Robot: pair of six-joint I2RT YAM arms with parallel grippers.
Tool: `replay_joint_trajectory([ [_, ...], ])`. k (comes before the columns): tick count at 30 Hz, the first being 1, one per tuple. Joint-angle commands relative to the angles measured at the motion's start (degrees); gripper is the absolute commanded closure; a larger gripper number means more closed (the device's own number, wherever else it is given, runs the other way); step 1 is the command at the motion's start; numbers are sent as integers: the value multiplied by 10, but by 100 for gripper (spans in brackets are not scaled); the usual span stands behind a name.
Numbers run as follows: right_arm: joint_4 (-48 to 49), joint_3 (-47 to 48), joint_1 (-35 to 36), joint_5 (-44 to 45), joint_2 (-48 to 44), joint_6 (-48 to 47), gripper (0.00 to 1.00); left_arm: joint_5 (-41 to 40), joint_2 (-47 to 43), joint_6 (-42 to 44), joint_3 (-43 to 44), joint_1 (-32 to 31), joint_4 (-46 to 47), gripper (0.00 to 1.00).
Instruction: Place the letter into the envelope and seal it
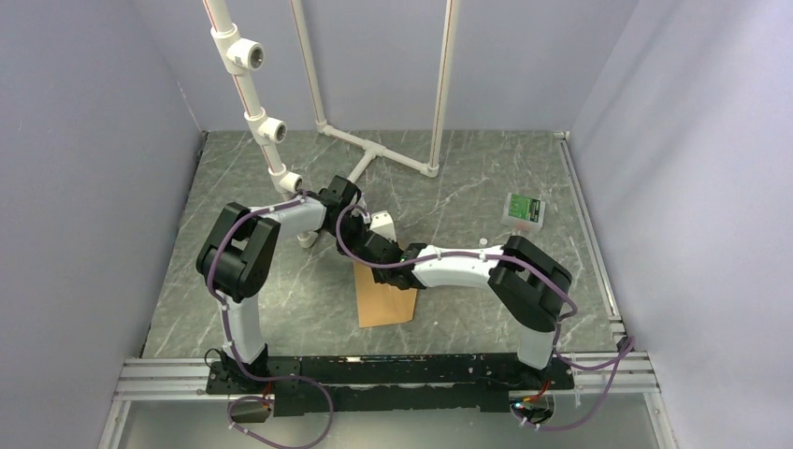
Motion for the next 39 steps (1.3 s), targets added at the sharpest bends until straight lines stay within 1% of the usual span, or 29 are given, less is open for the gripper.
replay_joint_trajectory([
  [1,-20,4,-4,5,20,-20,100,-17,47,22,-39,-11,-59,97],
  [3,-15,-8,-2,-16,8,-24,100,-16,47,22,-39,-11,-59,97],
  [8,-31,-53,3,-71,-33,1,100,-12,49,21,-41,-11,-55,98],
  [12,-28,-76,15,-115,-58,-11,100,-11,53,22,-40,-11,-56,98],
  [18,-28,-94,28,-133,-81,-24,100,-11,52,21,-39,-11,-56,98],
  [20,-32,-93,28,-125,-77,-22,100,-12,53,21,-40,-11,-56,98],
  [24,-56,-64,19,-78,-48,-19,100,-12,53,21,-40,-11,-56,97],
  [31,-48,-26,-11,-22,0,-16,100,-13,56,21,-40,-11,-56,98],
  [35,-48,-16,-21,-15,5,-14,100,-15,54,22,-39,-11,-59,98],
  [39,-20,-38,-13,-56,-16,-43,100,-15,53,23,-36,-11,-60,97],
])
